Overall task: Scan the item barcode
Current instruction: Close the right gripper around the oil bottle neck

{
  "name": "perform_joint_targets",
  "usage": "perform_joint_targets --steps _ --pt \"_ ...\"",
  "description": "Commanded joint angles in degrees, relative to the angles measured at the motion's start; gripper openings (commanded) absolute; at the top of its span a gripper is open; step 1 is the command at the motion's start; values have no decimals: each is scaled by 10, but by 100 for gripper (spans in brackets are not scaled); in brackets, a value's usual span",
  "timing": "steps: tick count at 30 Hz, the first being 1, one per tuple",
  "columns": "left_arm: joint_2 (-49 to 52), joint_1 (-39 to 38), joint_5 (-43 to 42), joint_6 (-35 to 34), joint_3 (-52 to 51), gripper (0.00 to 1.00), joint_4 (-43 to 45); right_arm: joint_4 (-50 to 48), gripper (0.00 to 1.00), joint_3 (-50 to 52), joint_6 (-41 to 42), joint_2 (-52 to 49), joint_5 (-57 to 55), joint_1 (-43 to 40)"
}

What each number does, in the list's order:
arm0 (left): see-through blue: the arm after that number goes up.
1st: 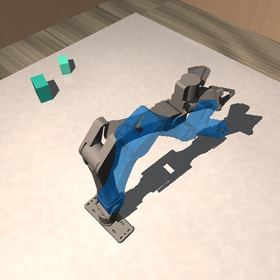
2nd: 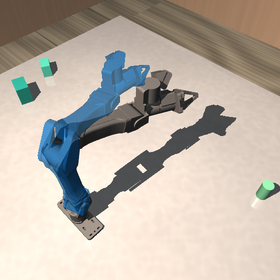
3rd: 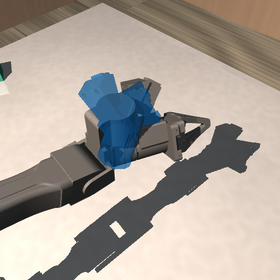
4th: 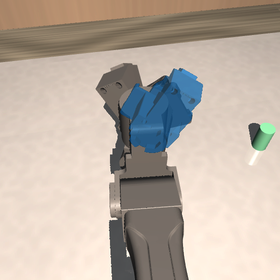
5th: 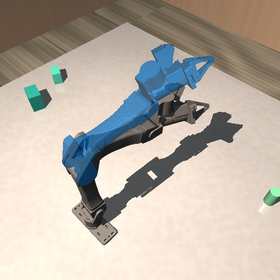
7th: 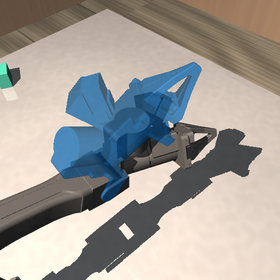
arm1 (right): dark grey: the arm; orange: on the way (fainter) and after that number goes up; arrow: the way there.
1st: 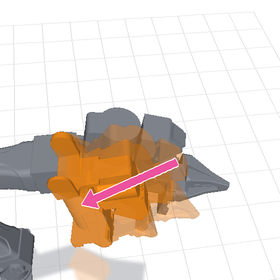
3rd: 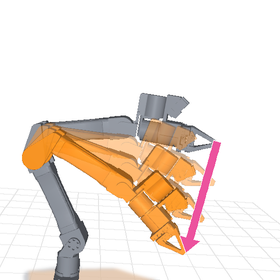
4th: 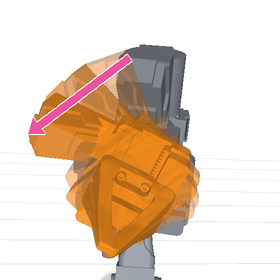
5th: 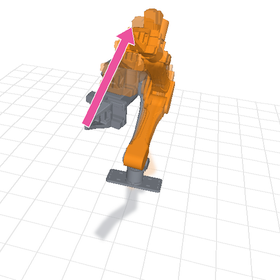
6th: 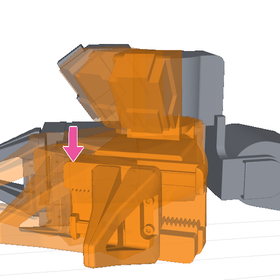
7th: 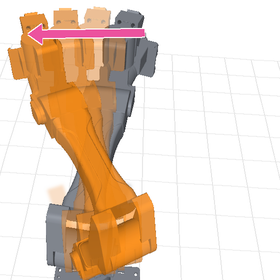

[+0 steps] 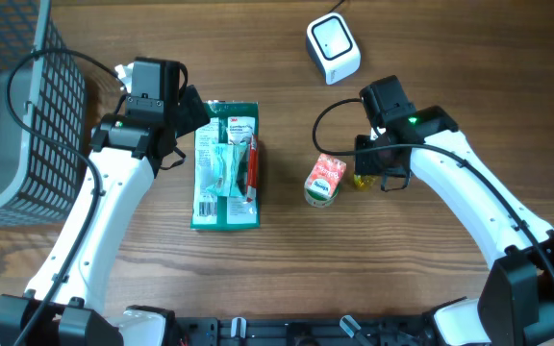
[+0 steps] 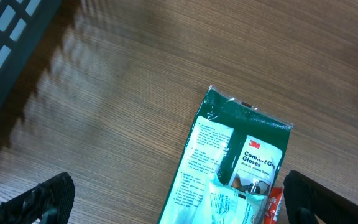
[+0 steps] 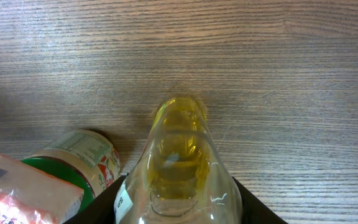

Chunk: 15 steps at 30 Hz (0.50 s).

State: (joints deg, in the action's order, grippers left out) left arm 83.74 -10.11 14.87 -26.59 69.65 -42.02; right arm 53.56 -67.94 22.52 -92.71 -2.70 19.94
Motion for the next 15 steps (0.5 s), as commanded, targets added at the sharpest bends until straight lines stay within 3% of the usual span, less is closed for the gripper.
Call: perform_joint_targets --steps 1,10,12,13,15 --pt "3 3 -1 9 -2 100 2 0 50 1 14 -7 -12 1" --pt "3 3 -1 9 -2 100 2 -15 54 1 14 -7 -18 1" --pt "3 3 -1 9 -2 100 2 -14 41 1 14 -7 -18 1" --pt "3 3 -1 9 -2 100 2 -12 24 1 15 -7 -18 1" --pt "3 3 -1 9 -2 100 2 -8 17 -3 16 -4 -15 1"
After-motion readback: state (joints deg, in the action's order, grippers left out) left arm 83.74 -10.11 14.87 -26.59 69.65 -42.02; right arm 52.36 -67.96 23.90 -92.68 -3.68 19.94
